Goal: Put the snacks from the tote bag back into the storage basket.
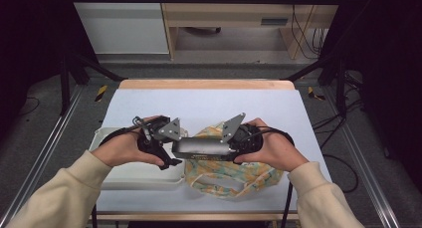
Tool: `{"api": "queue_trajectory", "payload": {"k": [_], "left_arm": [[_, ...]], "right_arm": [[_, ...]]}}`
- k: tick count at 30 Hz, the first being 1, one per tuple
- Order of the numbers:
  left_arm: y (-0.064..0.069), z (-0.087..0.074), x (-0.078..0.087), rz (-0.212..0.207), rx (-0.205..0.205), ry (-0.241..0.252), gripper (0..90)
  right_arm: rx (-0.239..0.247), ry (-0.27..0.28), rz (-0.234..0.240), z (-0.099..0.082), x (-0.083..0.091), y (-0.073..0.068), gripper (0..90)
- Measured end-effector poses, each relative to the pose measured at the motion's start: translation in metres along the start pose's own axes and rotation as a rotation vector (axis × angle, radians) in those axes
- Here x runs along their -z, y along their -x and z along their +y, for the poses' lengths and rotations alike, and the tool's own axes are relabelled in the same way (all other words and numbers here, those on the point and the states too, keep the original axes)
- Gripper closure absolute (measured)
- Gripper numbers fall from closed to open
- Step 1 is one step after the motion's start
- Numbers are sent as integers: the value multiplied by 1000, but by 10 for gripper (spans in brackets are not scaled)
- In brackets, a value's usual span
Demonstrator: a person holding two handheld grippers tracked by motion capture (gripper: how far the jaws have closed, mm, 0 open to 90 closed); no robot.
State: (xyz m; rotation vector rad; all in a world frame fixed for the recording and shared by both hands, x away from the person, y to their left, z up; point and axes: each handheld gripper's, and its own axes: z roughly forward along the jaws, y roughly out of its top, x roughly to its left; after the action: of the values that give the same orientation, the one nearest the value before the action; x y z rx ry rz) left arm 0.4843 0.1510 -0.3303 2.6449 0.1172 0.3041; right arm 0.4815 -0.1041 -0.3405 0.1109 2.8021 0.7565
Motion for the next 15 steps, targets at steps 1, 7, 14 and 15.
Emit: {"api": "queue_trajectory", "payload": {"k": [1, 7, 14, 15], "left_arm": [[0, 0, -2, -5, 9, -3, 102], [-3, 4, -8, -35, -10, -26, 146], [-2, 10, -15, -80, -84, -108, 205], [-2, 11, -16, -79, -90, -110, 217]], "right_arm": [[4, -3, 4, 1, 0, 0, 432], [19, -12, 18, 5, -1, -2, 432], [32, -12, 31, 6, 1, -4, 431], [35, -12, 33, 6, 1, -4, 432]]}}
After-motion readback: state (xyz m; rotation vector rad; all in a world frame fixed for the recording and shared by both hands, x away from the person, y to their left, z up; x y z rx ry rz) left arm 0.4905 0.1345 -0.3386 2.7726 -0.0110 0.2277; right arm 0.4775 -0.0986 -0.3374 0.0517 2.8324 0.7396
